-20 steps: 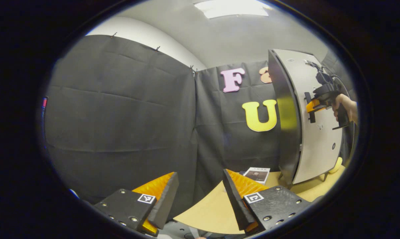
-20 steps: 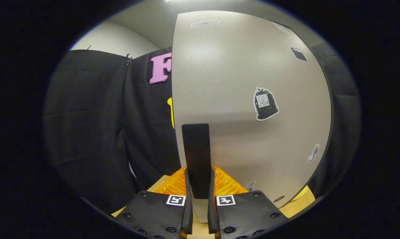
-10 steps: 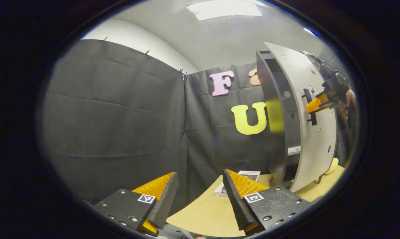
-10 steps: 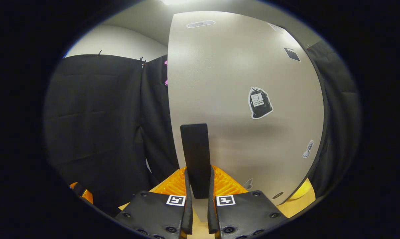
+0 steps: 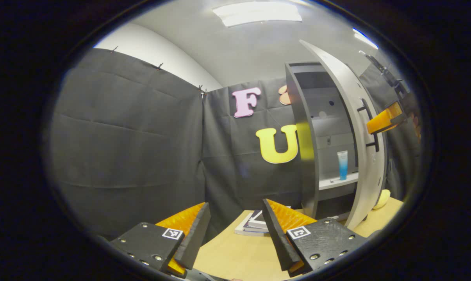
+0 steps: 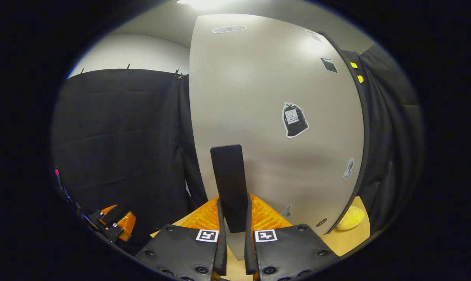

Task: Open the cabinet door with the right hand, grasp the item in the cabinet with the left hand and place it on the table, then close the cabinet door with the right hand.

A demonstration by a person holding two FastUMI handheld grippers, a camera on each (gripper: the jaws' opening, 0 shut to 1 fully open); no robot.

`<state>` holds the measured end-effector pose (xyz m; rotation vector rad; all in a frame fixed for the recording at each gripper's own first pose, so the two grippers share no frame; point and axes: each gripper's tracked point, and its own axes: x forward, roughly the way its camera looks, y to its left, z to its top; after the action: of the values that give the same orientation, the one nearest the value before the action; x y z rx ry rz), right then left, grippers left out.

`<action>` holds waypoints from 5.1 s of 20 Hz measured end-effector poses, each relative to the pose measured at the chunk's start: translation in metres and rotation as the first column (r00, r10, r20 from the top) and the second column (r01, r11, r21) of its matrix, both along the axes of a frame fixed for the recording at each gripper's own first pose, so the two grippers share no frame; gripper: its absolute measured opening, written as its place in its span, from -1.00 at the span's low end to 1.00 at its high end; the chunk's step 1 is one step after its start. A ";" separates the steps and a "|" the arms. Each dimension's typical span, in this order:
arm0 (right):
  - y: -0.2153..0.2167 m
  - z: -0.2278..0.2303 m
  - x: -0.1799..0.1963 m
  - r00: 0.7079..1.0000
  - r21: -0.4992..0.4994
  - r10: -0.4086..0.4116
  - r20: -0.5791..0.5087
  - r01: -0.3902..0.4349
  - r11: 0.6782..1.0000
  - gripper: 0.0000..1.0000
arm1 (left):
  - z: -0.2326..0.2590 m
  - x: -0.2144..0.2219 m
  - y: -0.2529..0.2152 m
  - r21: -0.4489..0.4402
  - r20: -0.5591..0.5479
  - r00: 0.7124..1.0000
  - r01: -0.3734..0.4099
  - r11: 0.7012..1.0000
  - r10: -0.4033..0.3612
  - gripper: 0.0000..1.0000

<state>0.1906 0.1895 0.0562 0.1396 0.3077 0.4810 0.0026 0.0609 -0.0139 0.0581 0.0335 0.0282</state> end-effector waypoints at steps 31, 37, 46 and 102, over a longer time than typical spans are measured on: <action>-0.138 0.013 -0.049 0.997 -0.033 -0.068 0.036 0.070 0.997 -0.64 | 0.007 -0.005 -0.206 -0.042 0.019 0.952 0.305 0.951 -0.305 0.62; -0.187 0.005 -0.046 0.977 -0.125 -0.186 0.105 0.198 0.972 -0.64 | 0.013 -0.021 -0.221 -0.041 0.031 0.950 0.312 0.949 -0.311 0.62; -0.227 0.012 -0.069 0.972 -0.018 -0.195 0.133 0.199 0.980 -0.60 | 0.012 -0.037 -0.264 -0.049 0.011 0.951 0.308 0.950 -0.308 0.63; -0.357 -0.068 -0.006 0.772 -0.170 -0.631 0.077 0.634 0.755 0.84 | -0.025 0.248 -0.423 -0.127 -0.043 0.926 0.367 0.922 -0.375 -0.02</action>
<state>0.1843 -0.1671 -0.0113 0.0495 0.2688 -0.2307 0.2511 -0.3625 -0.0394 -0.0524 0.0908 -0.3568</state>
